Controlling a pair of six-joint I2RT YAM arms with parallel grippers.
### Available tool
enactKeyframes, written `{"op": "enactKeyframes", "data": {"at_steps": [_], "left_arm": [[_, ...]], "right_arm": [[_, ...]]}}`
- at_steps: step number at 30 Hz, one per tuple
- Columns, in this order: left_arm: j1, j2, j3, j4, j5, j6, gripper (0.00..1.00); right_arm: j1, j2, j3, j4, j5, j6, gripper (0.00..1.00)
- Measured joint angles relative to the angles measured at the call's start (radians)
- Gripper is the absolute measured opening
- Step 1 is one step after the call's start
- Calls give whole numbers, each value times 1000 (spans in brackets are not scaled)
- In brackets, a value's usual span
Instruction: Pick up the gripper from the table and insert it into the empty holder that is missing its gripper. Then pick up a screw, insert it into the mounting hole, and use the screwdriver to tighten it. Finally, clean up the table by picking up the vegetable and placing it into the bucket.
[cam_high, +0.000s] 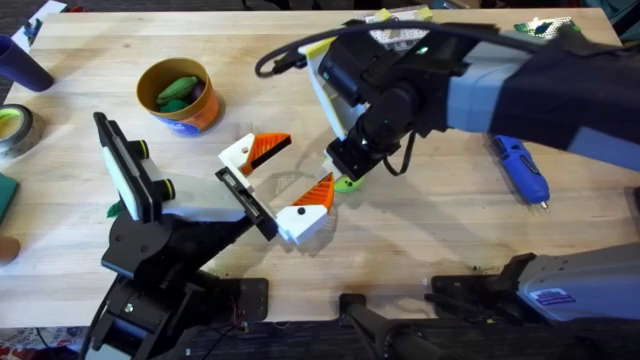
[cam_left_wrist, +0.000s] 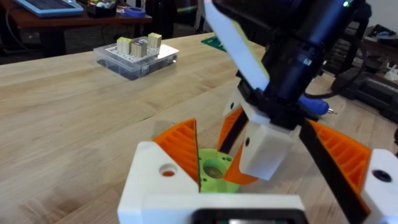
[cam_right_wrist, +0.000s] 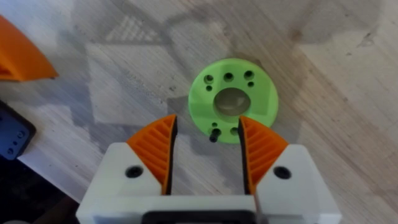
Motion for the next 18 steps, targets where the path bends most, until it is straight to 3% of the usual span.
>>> {"op": "enactKeyframes", "data": {"at_steps": [8, 18], "left_arm": [[0, 0, 0, 2, 0, -1, 987], [0, 0, 0, 2, -1, -1, 986]], "right_arm": [[2, -24, -2, -19, 0, 0, 562], [-13, -302, -2, -199, 20, 0, 562]]}}
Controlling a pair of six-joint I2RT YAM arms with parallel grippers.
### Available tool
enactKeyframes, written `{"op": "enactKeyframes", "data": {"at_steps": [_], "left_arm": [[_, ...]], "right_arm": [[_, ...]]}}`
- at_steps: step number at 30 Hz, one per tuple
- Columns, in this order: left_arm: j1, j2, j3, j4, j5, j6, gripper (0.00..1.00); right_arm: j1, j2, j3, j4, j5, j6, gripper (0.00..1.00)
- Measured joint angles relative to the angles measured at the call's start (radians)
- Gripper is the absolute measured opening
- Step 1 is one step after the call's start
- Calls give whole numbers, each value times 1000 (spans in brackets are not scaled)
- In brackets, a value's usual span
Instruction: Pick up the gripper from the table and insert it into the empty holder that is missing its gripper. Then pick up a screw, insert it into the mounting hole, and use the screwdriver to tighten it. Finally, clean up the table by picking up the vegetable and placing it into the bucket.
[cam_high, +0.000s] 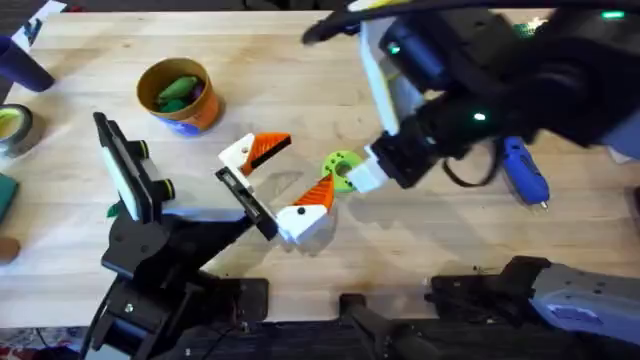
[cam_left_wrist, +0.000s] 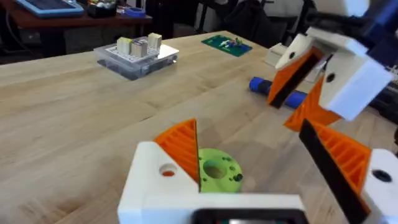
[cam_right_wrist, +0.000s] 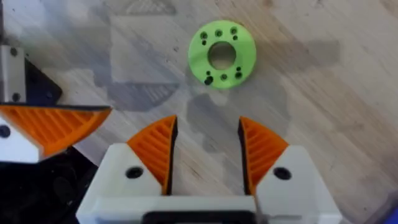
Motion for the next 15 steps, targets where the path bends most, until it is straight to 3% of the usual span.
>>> {"op": "enactKeyframes", "data": {"at_steps": [2, 7, 15], "left_arm": [[0, 0, 0, 0, 0, 0, 986], [0, 0, 0, 0, 0, 0, 986], [0, 0, 0, 0, 0, 0, 986]], "right_arm": [[-1, -113, -37, -18, 47, 22, 562], [3, -194, -187, 179, 59, 55, 562], [52, -97, -348, 407, 60, 43, 562]]}}
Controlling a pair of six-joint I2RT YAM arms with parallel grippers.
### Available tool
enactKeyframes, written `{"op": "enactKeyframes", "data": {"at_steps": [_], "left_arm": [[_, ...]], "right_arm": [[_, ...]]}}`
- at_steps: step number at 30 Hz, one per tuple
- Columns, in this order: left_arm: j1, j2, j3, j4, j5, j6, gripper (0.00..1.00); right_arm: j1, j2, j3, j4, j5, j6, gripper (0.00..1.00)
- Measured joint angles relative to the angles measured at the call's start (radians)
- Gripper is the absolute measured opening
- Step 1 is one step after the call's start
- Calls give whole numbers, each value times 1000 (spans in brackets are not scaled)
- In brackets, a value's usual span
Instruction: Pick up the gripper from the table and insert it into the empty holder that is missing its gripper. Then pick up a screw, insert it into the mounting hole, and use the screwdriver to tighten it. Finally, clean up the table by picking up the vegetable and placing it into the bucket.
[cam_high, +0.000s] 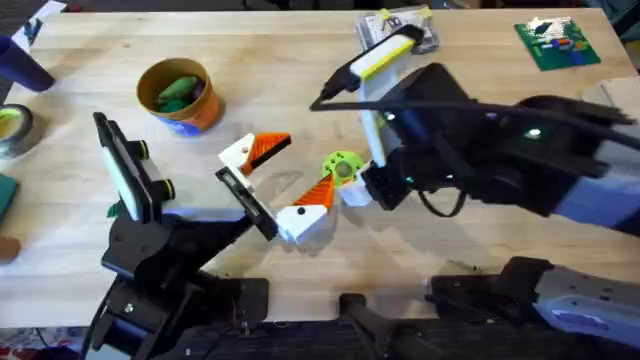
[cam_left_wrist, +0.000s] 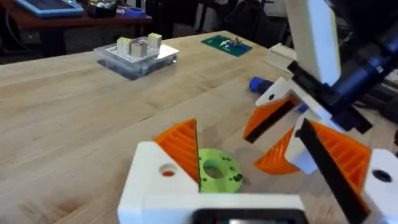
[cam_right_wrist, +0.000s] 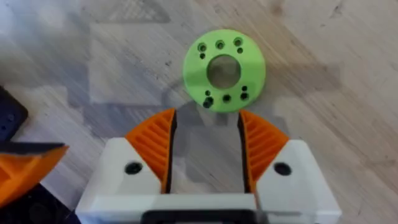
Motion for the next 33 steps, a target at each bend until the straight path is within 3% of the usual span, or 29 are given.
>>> {"op": "enactKeyframes", "data": {"at_steps": [9, 17, 33], "left_arm": [[0, 0, 0, 0, 0, 0, 986], [0, 0, 0, 0, 0, 0, 986], [0, 0, 0, 0, 0, 0, 987]], "right_arm": [[22, 126, -2, 48, 1, -37, 548], [23, 195, -2, 55, 3, -44, 261], [25, 204, -2, 89, 3, -44, 236]]}}
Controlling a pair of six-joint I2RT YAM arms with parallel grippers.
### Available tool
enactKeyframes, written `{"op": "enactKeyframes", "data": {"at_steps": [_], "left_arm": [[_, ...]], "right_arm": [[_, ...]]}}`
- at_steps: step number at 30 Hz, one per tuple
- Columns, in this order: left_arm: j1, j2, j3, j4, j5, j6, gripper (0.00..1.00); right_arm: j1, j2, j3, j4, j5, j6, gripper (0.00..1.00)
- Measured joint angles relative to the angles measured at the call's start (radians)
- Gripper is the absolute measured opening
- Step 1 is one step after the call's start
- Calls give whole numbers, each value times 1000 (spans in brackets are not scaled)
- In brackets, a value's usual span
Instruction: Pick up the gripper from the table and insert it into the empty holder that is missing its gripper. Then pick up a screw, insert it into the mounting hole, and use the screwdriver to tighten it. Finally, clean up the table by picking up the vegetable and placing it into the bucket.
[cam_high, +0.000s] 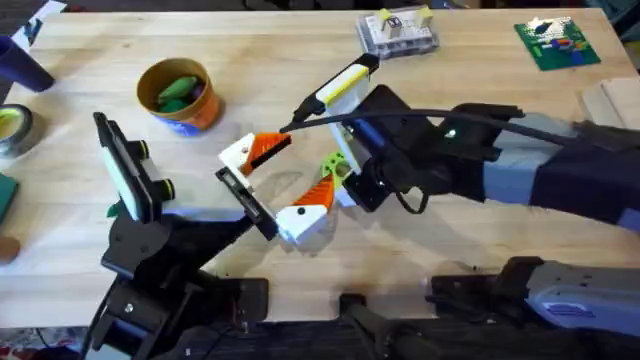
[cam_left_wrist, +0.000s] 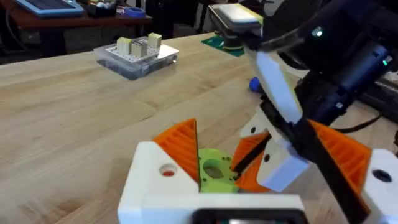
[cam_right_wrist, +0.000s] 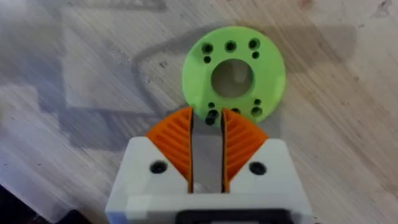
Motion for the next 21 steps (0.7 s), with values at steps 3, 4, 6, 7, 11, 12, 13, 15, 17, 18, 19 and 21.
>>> {"op": "enactKeyframes", "data": {"at_steps": [3, 4, 6, 7, 11, 12, 13, 15, 17, 18, 19, 21], "left_arm": [[0, 0, 0, 0, 0, 0, 986], [0, 0, 0, 0, 0, 0, 986], [0, 0, 0, 0, 0, 0, 986], [0, 0, 0, 0, 0, 0, 986], [0, 0, 0, 0, 0, 0, 986], [0, 0, 0, 0, 0, 0, 986], [0, 0, 0, 0, 0, 0, 986], [0, 0, 0, 0, 0, 0, 986], [0, 0, 0, 0, 0, 0, 986], [0, 0, 0, 0, 0, 0, 986], [0, 0, 0, 0, 0, 0, 986], [0, 0, 0, 0, 0, 0, 986]], "right_arm": [[0, 0, 0, 8, 0, 0, 227], [0, 1, 0, 8, 0, 0, 222], [0, 8, 0, 9, 1, 0, 217], [0, 15, 0, 9, 3, 1, 214], [0, 23, 2, 20, 14, 6, 28], [0, 24, 3, 22, 15, 8, 13], [0, 25, 3, 22, 15, 8, 10], [0, 26, 3, 22, 16, 8, 10], [0, 26, 3, 22, 18, 8, 9], [0, 26, 3, 22, 18, 8, 8], [0, 26, 3, 22, 18, 8, 8], [0, 26, 10, 13, 17, 8, 7]]}}
